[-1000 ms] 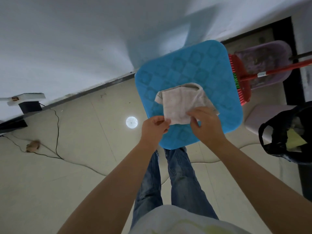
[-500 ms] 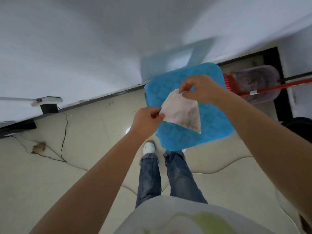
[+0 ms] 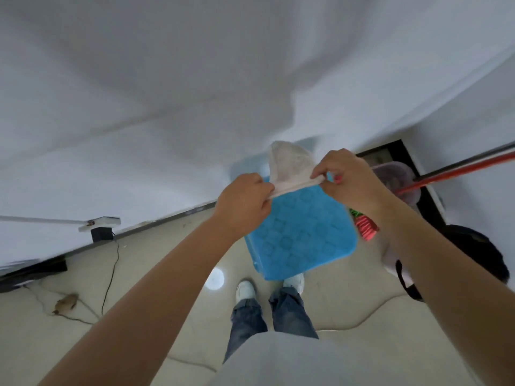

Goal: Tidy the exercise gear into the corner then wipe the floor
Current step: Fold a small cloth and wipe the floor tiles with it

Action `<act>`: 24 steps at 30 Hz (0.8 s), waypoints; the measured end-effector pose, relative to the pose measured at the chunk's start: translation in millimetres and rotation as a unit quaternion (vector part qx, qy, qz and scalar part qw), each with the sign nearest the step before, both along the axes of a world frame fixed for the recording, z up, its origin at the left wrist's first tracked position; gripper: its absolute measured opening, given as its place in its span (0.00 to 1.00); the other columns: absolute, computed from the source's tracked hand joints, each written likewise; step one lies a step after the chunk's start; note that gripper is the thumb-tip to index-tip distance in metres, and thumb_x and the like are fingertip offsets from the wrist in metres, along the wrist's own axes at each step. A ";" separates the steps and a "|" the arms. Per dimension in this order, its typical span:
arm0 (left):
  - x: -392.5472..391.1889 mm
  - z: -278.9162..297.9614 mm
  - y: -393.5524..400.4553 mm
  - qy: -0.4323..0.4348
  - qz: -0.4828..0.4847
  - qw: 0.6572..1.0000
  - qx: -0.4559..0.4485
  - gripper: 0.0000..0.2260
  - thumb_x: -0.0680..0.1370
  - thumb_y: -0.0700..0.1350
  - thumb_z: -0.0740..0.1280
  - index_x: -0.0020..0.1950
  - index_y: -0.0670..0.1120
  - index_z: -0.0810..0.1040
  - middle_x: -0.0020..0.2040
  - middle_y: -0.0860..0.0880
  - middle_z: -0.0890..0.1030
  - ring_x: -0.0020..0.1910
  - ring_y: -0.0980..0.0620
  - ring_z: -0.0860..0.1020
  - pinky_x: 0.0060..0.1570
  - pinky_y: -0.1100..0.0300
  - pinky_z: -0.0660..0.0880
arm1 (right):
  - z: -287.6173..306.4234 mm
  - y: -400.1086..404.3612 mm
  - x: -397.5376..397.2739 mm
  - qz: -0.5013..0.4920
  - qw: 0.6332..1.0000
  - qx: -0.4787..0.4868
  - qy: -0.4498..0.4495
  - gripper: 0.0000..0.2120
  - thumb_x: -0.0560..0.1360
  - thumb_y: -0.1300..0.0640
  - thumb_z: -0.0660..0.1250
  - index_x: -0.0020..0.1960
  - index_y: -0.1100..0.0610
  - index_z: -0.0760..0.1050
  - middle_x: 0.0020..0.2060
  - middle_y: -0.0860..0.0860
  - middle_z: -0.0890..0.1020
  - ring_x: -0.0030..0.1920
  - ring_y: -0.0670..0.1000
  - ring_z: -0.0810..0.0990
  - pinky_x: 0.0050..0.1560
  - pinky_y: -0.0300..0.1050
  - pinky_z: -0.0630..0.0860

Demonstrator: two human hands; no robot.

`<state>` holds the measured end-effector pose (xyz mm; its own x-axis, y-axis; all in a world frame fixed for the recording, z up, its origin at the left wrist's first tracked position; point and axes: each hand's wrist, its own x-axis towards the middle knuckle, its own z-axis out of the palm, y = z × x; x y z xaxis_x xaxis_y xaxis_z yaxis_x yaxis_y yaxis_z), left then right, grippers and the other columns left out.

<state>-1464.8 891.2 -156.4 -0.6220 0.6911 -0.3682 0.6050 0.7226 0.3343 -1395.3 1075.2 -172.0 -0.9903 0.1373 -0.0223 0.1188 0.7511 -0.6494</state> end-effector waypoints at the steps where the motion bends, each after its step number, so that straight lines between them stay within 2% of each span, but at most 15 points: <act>1: 7.5 -11.2 -1.1 -0.006 -0.016 1.000 -0.014 0.13 0.79 0.42 0.58 0.58 0.41 0.78 0.56 0.42 0.76 0.59 0.44 0.72 0.54 0.54 0.69 | -12.7 -4.0 11.7 0.015 1.000 0.014 -0.002 0.12 0.63 0.62 0.58 0.34 0.65 0.80 0.31 0.57 0.80 0.38 0.48 0.71 0.50 0.15 0.58; 3: 27.0 -37.8 -3.5 -0.016 -0.060 0.998 -0.007 0.11 0.77 0.38 0.61 0.52 0.38 0.81 0.52 0.40 0.77 0.55 0.42 0.75 0.48 0.52 0.73 | -43.7 -16.8 39.4 0.026 0.999 0.015 -0.035 0.12 0.60 0.62 0.55 0.28 0.64 0.76 0.27 0.59 0.79 0.33 0.54 0.76 0.47 0.18 0.59; 5: 48.6 -66.2 -9.2 -0.025 -0.099 0.995 -0.012 0.08 0.74 0.35 0.63 0.47 0.36 0.82 0.47 0.39 0.79 0.50 0.41 0.78 0.40 0.53 0.75 | -75.0 -32.5 70.8 0.020 0.995 0.016 -0.101 0.08 0.56 0.69 0.57 0.26 0.64 0.75 0.26 0.59 0.78 0.29 0.59 0.78 0.38 0.28 0.59; 7: 73.4 -92.3 -18.8 -0.069 -0.121 0.988 -0.071 0.11 0.78 0.38 0.60 0.55 0.39 0.80 0.55 0.41 0.77 0.58 0.44 0.74 0.47 0.54 0.74 | -102.5 -47.1 104.6 0.022 0.984 -0.004 -0.177 0.08 0.52 0.72 0.60 0.27 0.64 0.75 0.26 0.60 0.79 0.29 0.61 0.80 0.34 0.33 0.55; 9: 93.1 -113.4 -28.7 -0.127 -0.153 0.970 -0.141 0.13 0.81 0.41 0.57 0.62 0.42 0.77 0.61 0.45 0.75 0.63 0.46 0.71 0.56 0.55 0.72 | -119.9 -59.2 129.4 0.012 0.967 -0.037 -0.250 0.07 0.57 0.75 0.64 0.31 0.67 0.78 0.32 0.63 0.82 0.36 0.64 0.82 0.39 0.38 0.62; 10: 99.6 -120.2 -31.5 -0.150 -0.162 0.962 -0.160 0.14 0.81 0.42 0.57 0.63 0.42 0.76 0.62 0.45 0.75 0.64 0.47 0.71 0.58 0.56 0.71 | -123.0 -62.5 135.8 -0.007 0.955 -0.055 -0.292 0.07 0.63 0.75 0.65 0.37 0.69 0.79 0.39 0.64 0.83 0.44 0.63 0.82 0.44 0.39 0.64; 12: 106.5 -128.3 -33.7 -0.195 -0.155 0.951 -0.181 0.14 0.81 0.42 0.57 0.63 0.42 0.75 0.61 0.44 0.76 0.62 0.46 0.73 0.58 0.56 0.71 | -129.5 -65.2 143.6 -0.014 0.929 -0.070 -0.362 0.10 0.71 0.70 0.64 0.51 0.67 0.78 0.53 0.59 0.81 0.57 0.57 0.78 0.55 0.39 0.65; 14: 104.6 -133.3 -34.4 -0.218 -0.131 0.950 -0.182 0.14 0.81 0.42 0.56 0.63 0.42 0.75 0.61 0.44 0.78 0.61 0.46 0.74 0.57 0.57 0.71 | -134.8 -63.3 140.7 0.017 0.898 -0.077 -0.433 0.12 0.75 0.64 0.62 0.57 0.63 0.76 0.57 0.56 0.79 0.60 0.56 0.75 0.57 0.40 0.67; 16: 96.6 -138.1 -31.8 -0.231 -0.096 0.952 -0.174 0.14 0.81 0.43 0.56 0.63 0.42 0.75 0.60 0.44 0.79 0.60 0.46 0.75 0.56 0.57 0.71 | -136.9 -57.7 128.6 0.008 0.889 -0.097 -0.448 0.12 0.76 0.63 0.61 0.58 0.64 0.75 0.57 0.58 0.79 0.58 0.55 0.75 0.50 0.41 0.69; 18: 85.0 -143.5 -23.7 -0.253 -0.009 0.957 -0.138 0.13 0.81 0.43 0.58 0.62 0.42 0.75 0.57 0.43 0.80 0.57 0.45 0.77 0.54 0.56 0.71 | -145.2 -48.2 115.4 -0.063 0.887 -0.139 -0.435 0.11 0.77 0.63 0.62 0.57 0.66 0.75 0.56 0.61 0.79 0.52 0.52 0.74 0.39 0.37 0.65; 19: 78.3 -147.8 -17.4 -0.262 0.053 0.957 -0.109 0.12 0.80 0.43 0.60 0.62 0.42 0.76 0.55 0.42 0.80 0.56 0.44 0.77 0.54 0.56 0.72 | -149.6 -43.5 108.6 -0.119 0.888 -0.165 -0.413 0.11 0.77 0.63 0.62 0.57 0.67 0.75 0.56 0.62 0.79 0.51 0.51 0.74 0.37 0.36 0.64; 20: 70.5 -153.4 -10.2 -0.257 0.113 0.956 -0.080 0.12 0.80 0.43 0.61 0.62 0.41 0.75 0.54 0.42 0.81 0.56 0.43 0.77 0.54 0.56 0.72 | -155.3 -39.3 102.1 -0.181 0.884 -0.192 -0.387 0.12 0.77 0.64 0.63 0.58 0.67 0.74 0.57 0.62 0.79 0.51 0.51 0.75 0.38 0.37 0.66; 22: 55.2 -168.2 3.7 -0.226 0.185 0.955 -0.060 0.14 0.79 0.43 0.63 0.64 0.41 0.73 0.56 0.41 0.80 0.57 0.43 0.77 0.55 0.55 0.72 | -168.6 -33.6 90.9 -0.260 0.871 -0.219 -0.355 0.17 0.76 0.64 0.64 0.64 0.66 0.70 0.60 0.62 0.78 0.54 0.52 0.76 0.51 0.40 0.71; 24: 45.9 -182.2 12.7 -0.194 0.170 0.959 -0.115 0.19 0.78 0.45 0.64 0.67 0.41 0.69 0.62 0.41 0.76 0.63 0.42 0.74 0.58 0.53 0.71 | -182.9 -35.1 85.6 -0.235 0.879 -0.157 -0.384 0.24 0.76 0.61 0.65 0.70 0.62 0.64 0.64 0.59 0.74 0.63 0.56 0.73 0.63 0.45 0.67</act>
<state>-1418.9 903.9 -338.6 -0.5825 0.3459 -0.7355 0.1834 0.9375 0.2956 -1309.6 1040.0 -354.9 -0.5029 0.3951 -0.7688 0.8615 0.3011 -0.4088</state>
